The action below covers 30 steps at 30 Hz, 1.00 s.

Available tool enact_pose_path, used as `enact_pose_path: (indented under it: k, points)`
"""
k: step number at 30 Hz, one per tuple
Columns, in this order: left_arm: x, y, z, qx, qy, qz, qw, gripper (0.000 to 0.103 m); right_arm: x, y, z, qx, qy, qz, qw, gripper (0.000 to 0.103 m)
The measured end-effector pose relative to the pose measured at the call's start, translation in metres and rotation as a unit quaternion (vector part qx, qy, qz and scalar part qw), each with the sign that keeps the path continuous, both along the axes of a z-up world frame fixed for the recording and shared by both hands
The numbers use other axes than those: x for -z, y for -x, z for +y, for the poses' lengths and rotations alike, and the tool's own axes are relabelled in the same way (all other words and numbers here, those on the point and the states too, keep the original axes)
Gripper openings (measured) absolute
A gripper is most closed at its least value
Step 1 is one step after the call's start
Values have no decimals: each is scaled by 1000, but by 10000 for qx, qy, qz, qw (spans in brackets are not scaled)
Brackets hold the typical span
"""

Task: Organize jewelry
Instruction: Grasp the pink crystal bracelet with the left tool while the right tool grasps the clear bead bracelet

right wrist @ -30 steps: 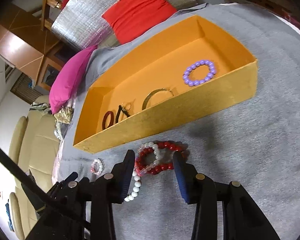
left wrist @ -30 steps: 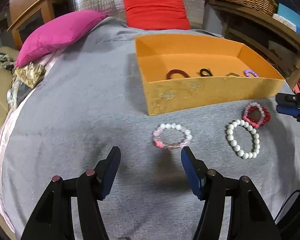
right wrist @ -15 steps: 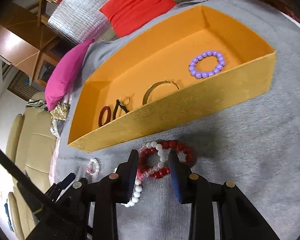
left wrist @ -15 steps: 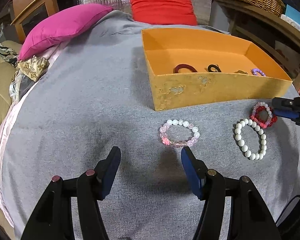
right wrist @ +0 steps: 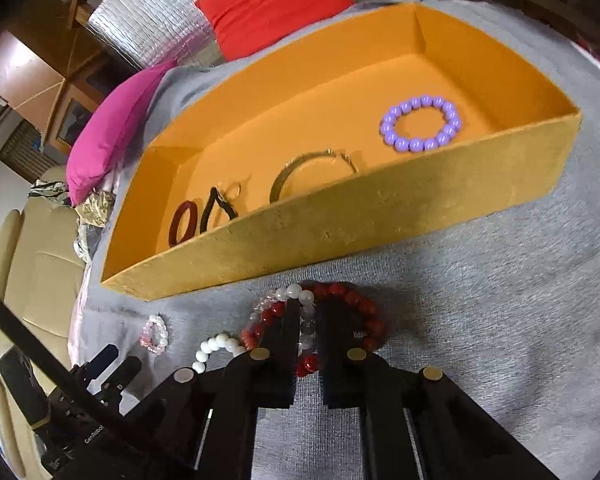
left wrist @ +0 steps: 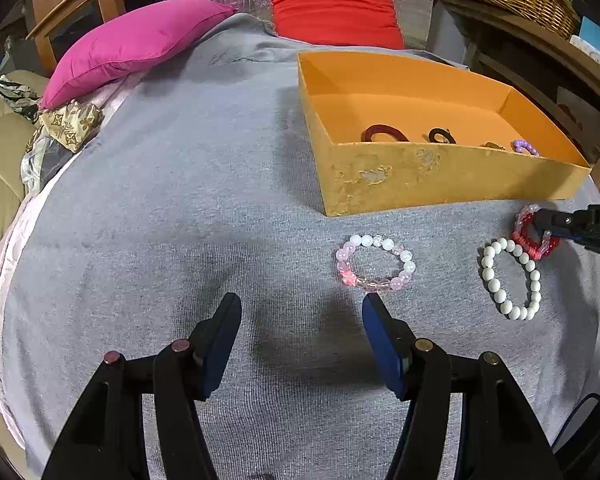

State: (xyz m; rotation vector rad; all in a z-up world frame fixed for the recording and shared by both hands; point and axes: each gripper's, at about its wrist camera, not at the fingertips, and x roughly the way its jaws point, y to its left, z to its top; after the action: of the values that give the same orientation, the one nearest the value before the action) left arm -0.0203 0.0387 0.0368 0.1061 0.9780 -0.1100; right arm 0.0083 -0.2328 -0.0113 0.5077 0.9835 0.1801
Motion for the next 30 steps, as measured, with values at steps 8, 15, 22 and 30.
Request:
enact_pose_path:
  k: [8, 15, 22, 30]
  points:
    - [4, -9, 5, -15, 62, 52, 10000, 64, -23, 22, -27, 310, -2, -461, 9985, 9]
    - [5, -20, 2, 188, 468, 90, 9987, 64, -20, 32, -67, 838, 15, -321, 9960, 9]
    - [9, -23, -11, 413, 604, 115, 9973, 64, -15, 35, -80, 952, 44, -202, 9952, 9]
    - [15, -26, -25, 597, 654, 188, 9959, 60, -12, 36, -81, 948, 9, -103, 9954, 9]
